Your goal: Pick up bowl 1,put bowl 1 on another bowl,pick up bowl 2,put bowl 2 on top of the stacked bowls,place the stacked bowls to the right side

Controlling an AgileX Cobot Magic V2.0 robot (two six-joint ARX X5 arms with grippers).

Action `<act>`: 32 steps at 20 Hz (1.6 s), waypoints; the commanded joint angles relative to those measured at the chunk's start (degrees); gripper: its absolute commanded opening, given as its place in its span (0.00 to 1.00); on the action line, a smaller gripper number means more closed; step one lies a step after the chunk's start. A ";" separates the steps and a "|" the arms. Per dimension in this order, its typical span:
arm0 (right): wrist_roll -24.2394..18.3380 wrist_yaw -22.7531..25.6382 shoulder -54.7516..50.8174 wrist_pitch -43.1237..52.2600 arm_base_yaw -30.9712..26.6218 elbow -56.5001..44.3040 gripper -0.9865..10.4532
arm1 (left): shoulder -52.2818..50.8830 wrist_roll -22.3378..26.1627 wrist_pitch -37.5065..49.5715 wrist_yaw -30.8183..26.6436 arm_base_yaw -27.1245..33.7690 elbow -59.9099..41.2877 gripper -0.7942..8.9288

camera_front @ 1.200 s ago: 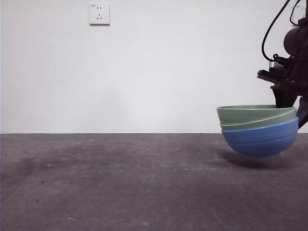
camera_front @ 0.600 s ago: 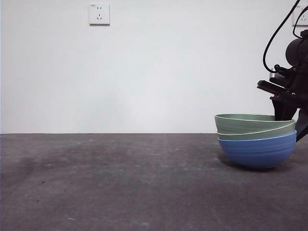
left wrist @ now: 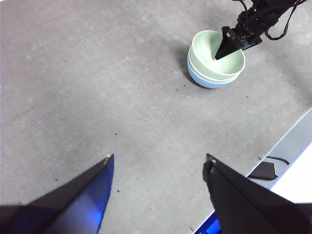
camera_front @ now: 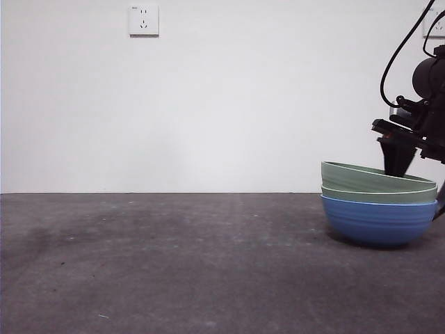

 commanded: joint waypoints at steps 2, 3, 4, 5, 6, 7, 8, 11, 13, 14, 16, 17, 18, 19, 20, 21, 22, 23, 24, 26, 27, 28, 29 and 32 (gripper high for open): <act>-0.48 0.15 -5.44 -0.13 -0.81 -0.50 0.51 | 0.02 0.76 0.26 0.00 -0.11 0.04 0.40; -0.24 0.26 -7.61 -0.17 -1.14 -0.50 0.51 | 0.02 0.76 0.28 0.04 -0.11 0.04 0.40; 0.39 0.28 -10.78 -0.57 -1.81 -0.50 0.51 | 0.02 0.76 0.28 0.04 -0.11 0.04 0.40; 0.90 0.20 -13.84 -1.22 -2.25 -0.50 0.50 | 0.02 0.79 0.28 0.09 -0.11 0.04 0.40; 1.66 0.17 -17.16 -2.43 -2.45 -0.50 0.50 | 0.02 0.79 0.26 0.09 -0.11 0.04 0.40; 1.66 -0.07 -20.24 -3.89 -2.49 -0.50 0.50 | 0.02 0.79 0.20 0.13 -0.11 0.04 0.40; 1.64 -0.07 -24.22 -6.19 -2.47 -0.50 0.50 | 0.02 0.79 0.00 0.24 -0.11 0.04 0.40; 1.51 -0.22 -34.84 -12.33 -0.98 -0.50 0.50 | 0.02 0.79 -0.26 0.26 -0.11 0.04 0.40; 1.38 -0.13 -41.55 -16.41 1.77 -0.50 0.50 | 0.02 0.79 -0.37 0.26 -0.11 0.04 0.40; 1.40 -0.09 -44.46 -18.36 3.23 -0.50 0.50 | 0.02 0.79 -0.59 0.26 -0.11 0.04 0.40; 1.11 -0.02 -49.40 -22.84 5.70 -0.50 0.49 | 0.02 0.79 -1.42 0.26 -0.11 0.04 0.40; 0.92 -0.02 -50.95 -24.72 6.64 -0.50 0.48 | 0.02 0.79 -1.70 0.28 -0.13 0.04 0.40; 0.96 -0.04 -52.50 -26.58 7.76 -0.50 0.43 | 0.02 0.79 -1.95 0.28 -0.13 0.04 0.40; 0.94 -0.02 -53.55 -28.02 8.66 -0.50 0.37 | 0.02 0.79 -2.10 0.31 -0.13 0.04 0.40; 0.74 -0.02 -54.29 -29.33 9.33 -0.50 0.29 | 0.02 0.79 -2.36 0.31 -0.13 0.04 0.40; -0.11 -0.07 -54.80 -30.18 9.81 -0.50 0.20 | 0.02 0.79 -2.60 0.31 -0.13 0.04 0.40; -0.83 -0.13 -55.01 -30.47 10.16 -0.50 0.13 | 0.02 0.76 -2.78 0.31 -0.13 0.04 0.40; -1.38 -0.17 -55.12 -30.73 10.40 -0.50 0.10 | 0.02 0.79 -2.91 0.31 -0.13 0.04 0.34; -1.75 -0.15 -55.12 -30.99 10.58 -0.50 0.08 | 0.02 0.79 -3.08 0.31 -0.13 0.04 0.19; -2.49 -0.15 -55.10 -31.15 11.04 -0.50 0.08 | 0.02 0.81 -3.67 0.28 -0.13 0.04 0.07; -2.69 -0.17 -55.10 -31.15 11.17 -0.50 0.08 | 0.02 0.81 -4.09 0.28 -0.13 0.04 0.07; -2.69 -0.13 -55.10 -31.10 11.37 -0.50 0.08 | 0.02 0.81 -4.26 0.28 -0.13 0.04 0.07; -2.60 -0.13 -55.10 -30.88 11.39 -0.50 0.09 | 0.02 0.81 -4.24 0.26 -0.13 0.04 0.07; -2.43 0.02 -55.10 -30.84 11.39 -0.50 0.09 | 0.02 0.79 -4.26 0.11 -0.11 0.04 0.08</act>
